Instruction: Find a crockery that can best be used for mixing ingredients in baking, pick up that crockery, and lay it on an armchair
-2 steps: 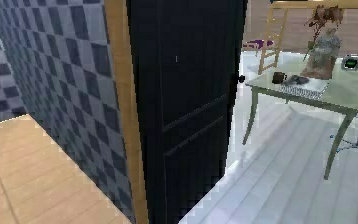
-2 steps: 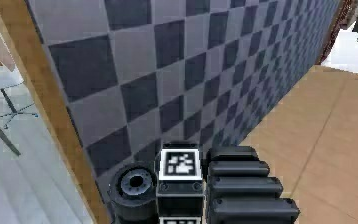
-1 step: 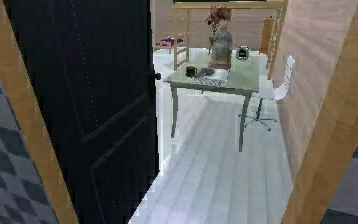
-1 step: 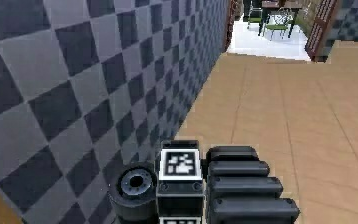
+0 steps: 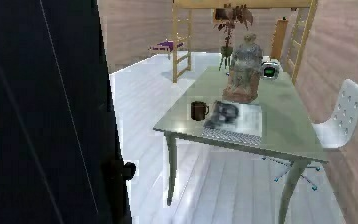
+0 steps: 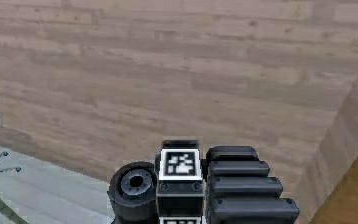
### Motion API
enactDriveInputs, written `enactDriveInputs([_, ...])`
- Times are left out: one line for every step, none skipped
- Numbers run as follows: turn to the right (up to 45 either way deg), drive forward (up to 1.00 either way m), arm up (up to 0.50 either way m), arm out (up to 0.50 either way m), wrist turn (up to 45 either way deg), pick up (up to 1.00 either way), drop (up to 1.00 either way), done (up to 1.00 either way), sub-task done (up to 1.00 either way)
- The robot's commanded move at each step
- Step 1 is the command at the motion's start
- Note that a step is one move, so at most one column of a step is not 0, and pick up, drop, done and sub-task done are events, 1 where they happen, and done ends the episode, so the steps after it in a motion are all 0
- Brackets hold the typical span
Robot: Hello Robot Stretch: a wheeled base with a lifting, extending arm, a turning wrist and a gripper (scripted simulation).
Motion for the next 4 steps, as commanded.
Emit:
enactDriveInputs([6.0, 0.00, 0.00, 0.00, 0.0, 0.00, 0.00, 0.00, 0.00])
enactDriveInputs([0.0, 0.70, 0.00, 0.00, 0.0, 0.00, 0.00, 0.00, 0.00])
enactDriveInputs([-45.0, 0.00, 0.00, 0.00, 0.0, 0.00, 0.00, 0.00, 0.00])
enactDriveInputs([-21.0, 0.00, 0.00, 0.00, 0.0, 0.00, 0.00, 0.00, 0.00])
